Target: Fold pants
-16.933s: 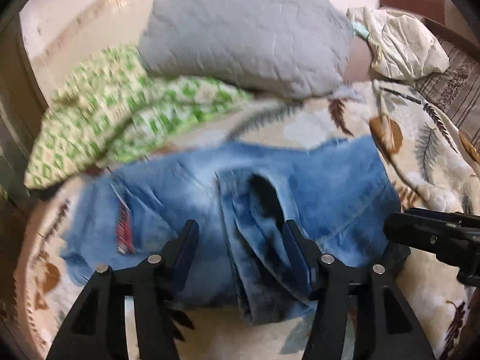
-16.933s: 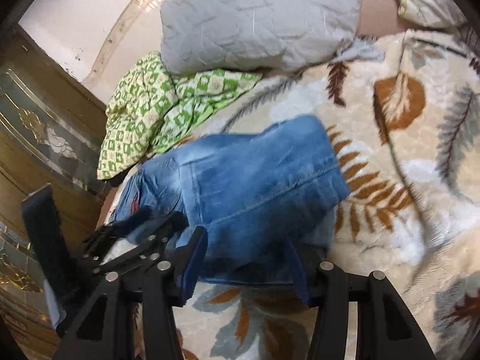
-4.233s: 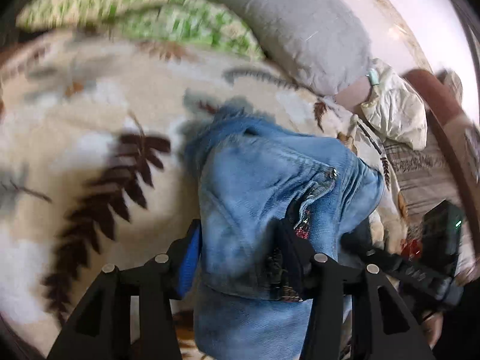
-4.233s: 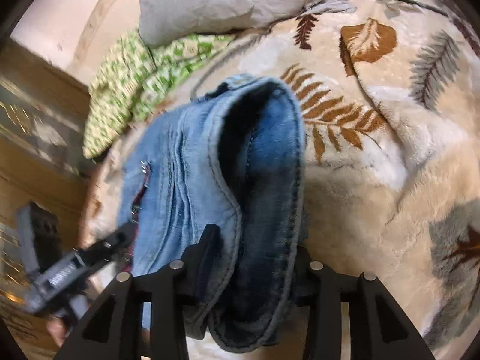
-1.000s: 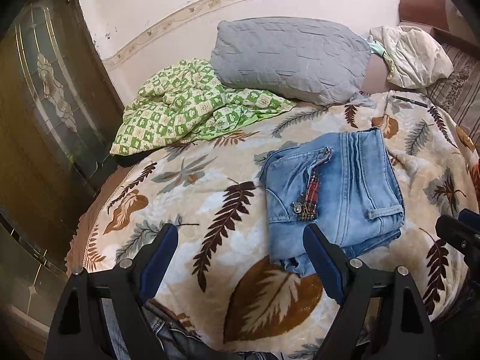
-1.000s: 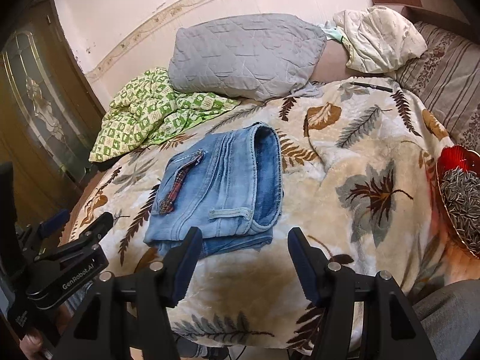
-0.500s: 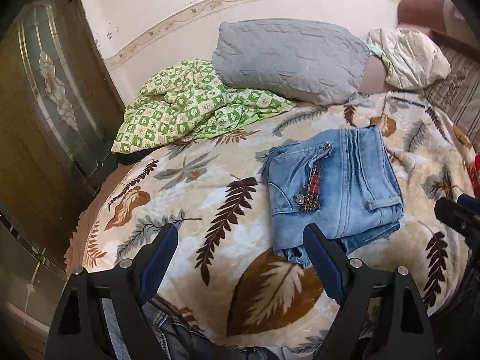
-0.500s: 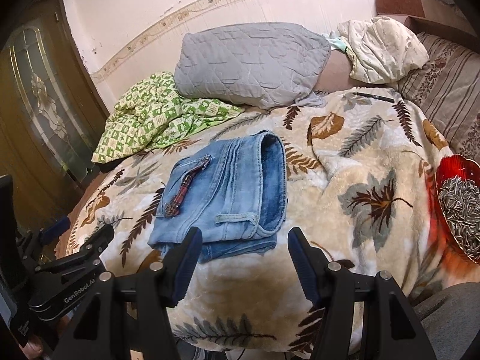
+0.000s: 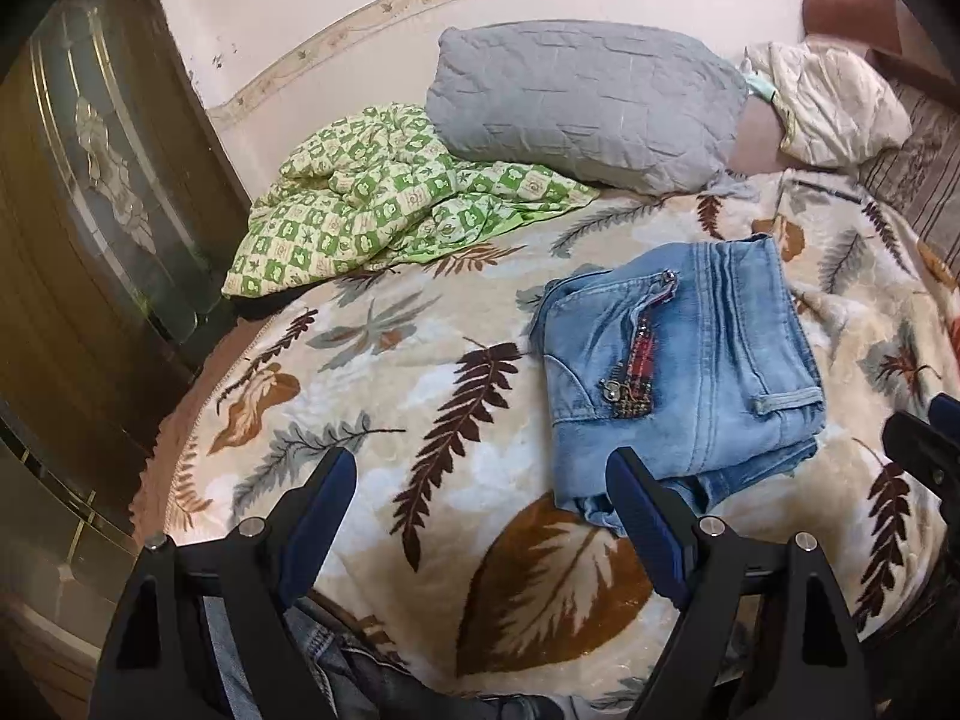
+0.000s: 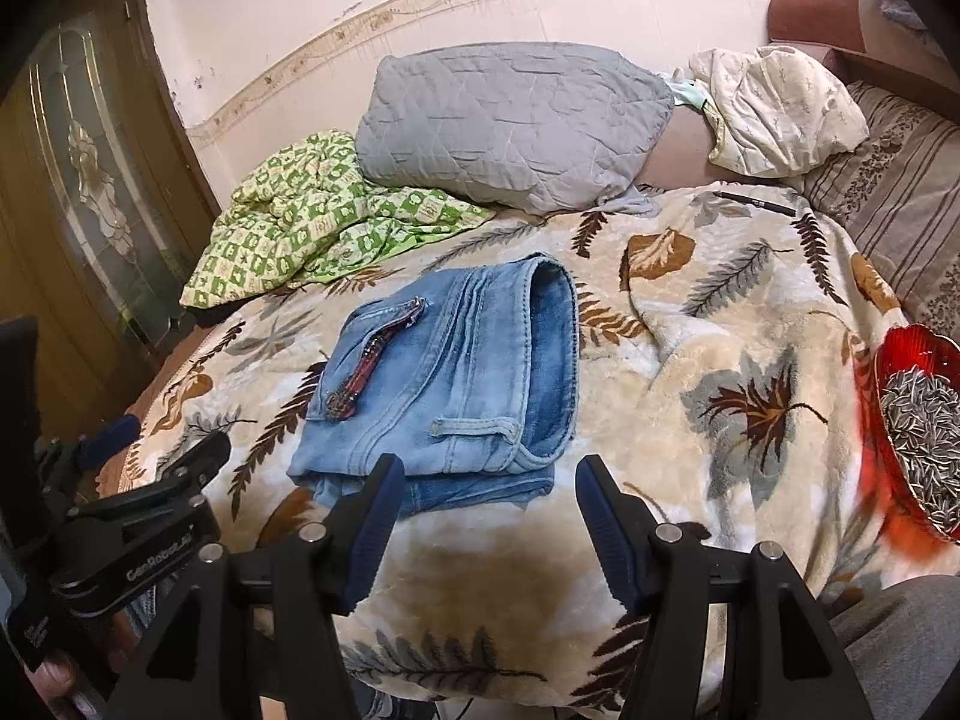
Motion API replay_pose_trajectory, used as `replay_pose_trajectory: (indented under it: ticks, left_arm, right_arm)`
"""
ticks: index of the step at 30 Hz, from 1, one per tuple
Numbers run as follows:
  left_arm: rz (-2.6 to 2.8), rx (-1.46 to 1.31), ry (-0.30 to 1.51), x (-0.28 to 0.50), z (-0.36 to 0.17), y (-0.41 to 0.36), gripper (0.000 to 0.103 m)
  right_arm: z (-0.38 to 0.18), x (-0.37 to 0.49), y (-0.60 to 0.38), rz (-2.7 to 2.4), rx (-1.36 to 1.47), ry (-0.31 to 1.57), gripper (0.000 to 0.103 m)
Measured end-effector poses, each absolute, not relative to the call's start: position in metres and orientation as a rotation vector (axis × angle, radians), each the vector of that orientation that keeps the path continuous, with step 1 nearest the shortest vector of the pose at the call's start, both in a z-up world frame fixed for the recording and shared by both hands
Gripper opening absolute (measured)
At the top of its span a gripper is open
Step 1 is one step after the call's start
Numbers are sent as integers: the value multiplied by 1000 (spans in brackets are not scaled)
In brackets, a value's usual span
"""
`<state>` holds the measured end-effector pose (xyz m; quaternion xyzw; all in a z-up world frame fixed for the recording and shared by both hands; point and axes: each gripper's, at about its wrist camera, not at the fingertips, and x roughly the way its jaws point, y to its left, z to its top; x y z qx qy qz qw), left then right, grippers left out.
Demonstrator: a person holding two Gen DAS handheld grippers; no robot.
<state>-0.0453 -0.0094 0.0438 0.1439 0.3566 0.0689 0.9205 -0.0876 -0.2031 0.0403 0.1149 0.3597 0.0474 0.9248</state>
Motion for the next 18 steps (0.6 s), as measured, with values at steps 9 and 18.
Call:
replay_pose_trajectory:
  ticks: [9, 18]
  left_arm:
    - [146, 294, 761, -44, 38, -7, 86]
    - [111, 247, 752, -41, 39, -5, 86]
  right_arm:
    - [37, -87, -208, 95, 265, 740, 63]
    - [34, -88, -212, 94, 277, 746, 63]
